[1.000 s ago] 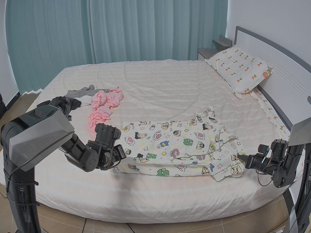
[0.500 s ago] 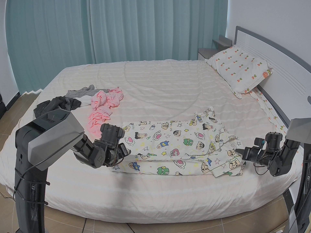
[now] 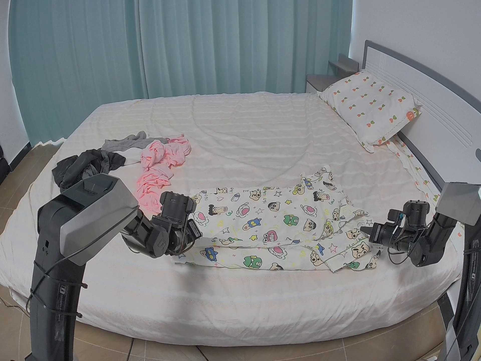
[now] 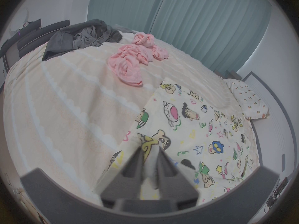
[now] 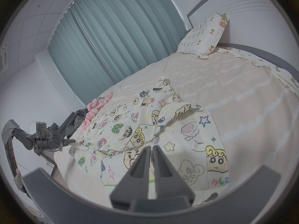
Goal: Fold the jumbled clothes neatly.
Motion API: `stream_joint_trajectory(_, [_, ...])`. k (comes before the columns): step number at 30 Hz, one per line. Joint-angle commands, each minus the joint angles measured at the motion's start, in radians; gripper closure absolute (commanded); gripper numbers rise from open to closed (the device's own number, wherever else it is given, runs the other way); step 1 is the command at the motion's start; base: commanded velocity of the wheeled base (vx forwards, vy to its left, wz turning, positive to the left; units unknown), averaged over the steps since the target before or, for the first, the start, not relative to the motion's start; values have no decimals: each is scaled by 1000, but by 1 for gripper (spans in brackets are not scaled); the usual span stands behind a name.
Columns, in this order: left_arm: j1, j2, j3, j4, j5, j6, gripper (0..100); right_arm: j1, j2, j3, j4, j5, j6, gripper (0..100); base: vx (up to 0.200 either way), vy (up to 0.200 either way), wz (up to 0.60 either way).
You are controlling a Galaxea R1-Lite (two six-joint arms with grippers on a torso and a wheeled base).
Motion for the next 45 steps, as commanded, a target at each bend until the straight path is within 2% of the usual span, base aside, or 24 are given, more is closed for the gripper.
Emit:
stream_joint_trajectory(1, [6, 13, -17, 12, 1, -2, 0, -2, 19, -3, -2, -1, 0, 0, 0, 0, 0])
stream_joint_trajectory(4, [15, 12, -17, 10, 1, -4, 0, -10, 14, -4, -4, -8, 9, 0, 0, 0, 0])
stream_joint_trajectory(7, [33, 6, -18, 9, 1, -39, 0, -27, 8, -9, -11, -41, 39, 0, 0, 0, 0])
stream_joint_trajectory(12, [99, -53, 0, 13, -12, -76, 0, -84, -30, -18, -11, -60, 86, 0, 0, 0, 0])
stream_joint_trajectory(13, [125, -108, 45, 13, -61, -88, 0, -105, -57, -15, -11, -63, 114, 0, 0, 0, 0])
stream_joint_trajectory(18, [141, -296, 267, -7, -262, -82, 0, -125, -152, 59, -13, -90, 252, 0, 0, 0, 0])
stream_joint_trajectory(19, [141, -301, 273, -8, -268, -82, 0, -126, -155, 63, -13, -90, 256, 0, 0, 0, 0])
stream_joint_trajectory(20, [148, -372, 356, -33, -332, -82, 0, -120, -199, 120, -24, -90, 306, 0, 0, 0, 0])
stream_joint_trajectory(21, [150, -384, 372, -37, -340, -82, 0, -117, -205, 131, -25, -90, 312, 0, 0, 0, 0])
stream_joint_trajectory(22, [154, -450, 459, -65, -389, -82, 0, -97, -239, 201, -42, -90, 347, 0, 0, 0, 0])
stream_joint_trajectory(24, [154, -500, 531, -94, -429, -82, 0, -65, -264, 257, -67, -92, 370, 0, 0, 0, 0])
stream_joint_trajectory(28, [144, -609, 685, -151, -478, -99, 0, 7, -299, 363, -142, -93, 422, 0, 0, 0, 0])
stream_joint_trajectory(31, [121, -651, 740, -159, -489, -162, 0, 58, -297, 401, -191, -100, 479, 0, 0, 0, 0])
stream_joint_trajectory(33, [116, -680, 777, -160, -527, -208, 0, 96, -285, 430, -225, -115, 516, 0, 0, 0, 0])
stream_joint_trajectory(38, [116, -754, 901, -215, -630, -252, 0, 119, -276, 484, -274, -133, 516, 0, 160, 0, 0])
stream_joint_trajectory(45, [116, -769, 1086, -409, -650, -272, 0, 139, -251, 533, -264, -153, 513, 0, 200, 0, 0])
